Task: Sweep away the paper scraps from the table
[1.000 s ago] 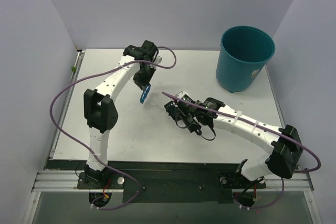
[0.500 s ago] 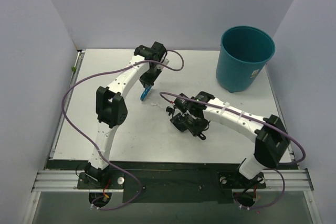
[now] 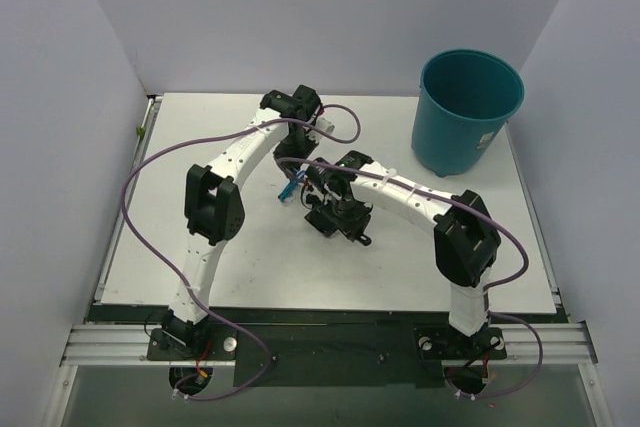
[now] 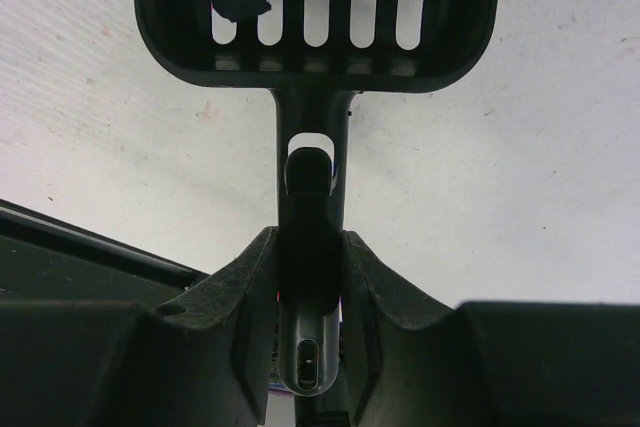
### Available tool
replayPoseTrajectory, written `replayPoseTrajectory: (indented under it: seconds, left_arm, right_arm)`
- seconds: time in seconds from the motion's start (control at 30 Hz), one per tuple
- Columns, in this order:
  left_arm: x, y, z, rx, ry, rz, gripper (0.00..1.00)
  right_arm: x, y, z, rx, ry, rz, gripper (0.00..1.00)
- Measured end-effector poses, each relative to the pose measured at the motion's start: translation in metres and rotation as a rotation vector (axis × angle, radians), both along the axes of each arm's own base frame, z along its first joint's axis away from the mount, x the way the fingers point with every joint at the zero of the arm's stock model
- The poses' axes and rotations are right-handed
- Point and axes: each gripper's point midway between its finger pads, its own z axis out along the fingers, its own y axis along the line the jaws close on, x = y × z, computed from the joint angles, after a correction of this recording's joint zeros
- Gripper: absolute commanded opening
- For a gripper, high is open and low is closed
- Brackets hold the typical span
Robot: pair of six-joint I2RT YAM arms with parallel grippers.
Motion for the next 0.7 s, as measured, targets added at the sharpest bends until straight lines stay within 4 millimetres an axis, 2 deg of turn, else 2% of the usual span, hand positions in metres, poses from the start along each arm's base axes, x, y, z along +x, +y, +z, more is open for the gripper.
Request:
replayPoseTrajectory:
  seconds: [0.43,0.7]
  left_arm:
    - [-0.027,-0.039,0.002,-0.204,0.126,-0.049,0.00]
    - [-0.040,-0.037,0.016,-0.233,0.129,-0.034,0.00]
  right_arm:
    - [0.010,0.014,-0.007,-0.015,0.012,0.014,0.00]
    - [0.001,0.003,-0.023,-0.026,0.005,-0.022,0.00]
